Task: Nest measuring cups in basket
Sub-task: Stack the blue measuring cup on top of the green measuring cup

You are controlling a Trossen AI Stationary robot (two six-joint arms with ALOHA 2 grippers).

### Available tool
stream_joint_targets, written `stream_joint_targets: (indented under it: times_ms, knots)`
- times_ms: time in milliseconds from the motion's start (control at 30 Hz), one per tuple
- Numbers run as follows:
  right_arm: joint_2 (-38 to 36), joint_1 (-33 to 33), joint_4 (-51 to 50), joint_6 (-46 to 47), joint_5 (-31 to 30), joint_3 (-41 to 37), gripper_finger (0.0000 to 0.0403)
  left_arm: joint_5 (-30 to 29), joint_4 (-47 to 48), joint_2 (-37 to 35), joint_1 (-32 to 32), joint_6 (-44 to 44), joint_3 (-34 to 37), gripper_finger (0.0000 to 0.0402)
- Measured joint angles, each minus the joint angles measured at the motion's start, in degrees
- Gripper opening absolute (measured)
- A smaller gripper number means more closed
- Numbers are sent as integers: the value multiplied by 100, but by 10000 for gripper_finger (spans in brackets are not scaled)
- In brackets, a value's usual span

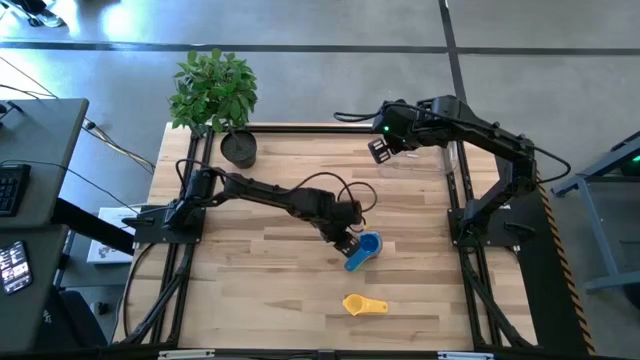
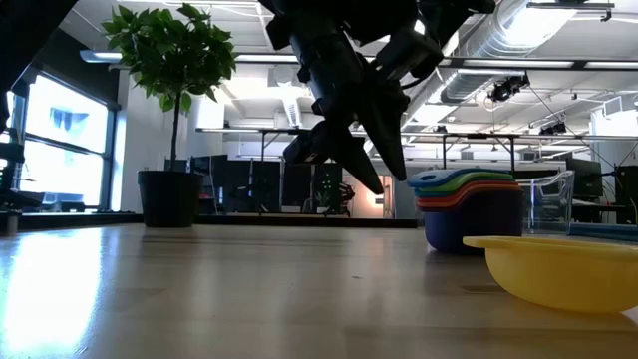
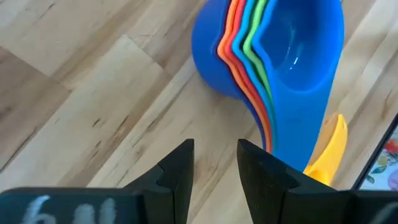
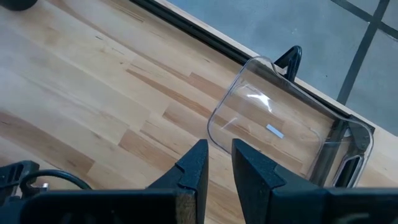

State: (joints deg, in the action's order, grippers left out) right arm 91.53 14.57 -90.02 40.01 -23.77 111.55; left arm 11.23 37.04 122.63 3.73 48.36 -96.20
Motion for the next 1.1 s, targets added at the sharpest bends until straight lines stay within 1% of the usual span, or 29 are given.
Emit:
stream_joint_targets:
  times_ms: [400,600,1100]
  knots:
    - [0,0,0,0,-4,0,64,-8,-282,1,148,107,0,113]
    - [2,0,1,0,-6,0,64,30,-314,139,197,240,0,113]
    - [2,0,0,2,-8,0,64,45,-562,176,272,148,0,113]
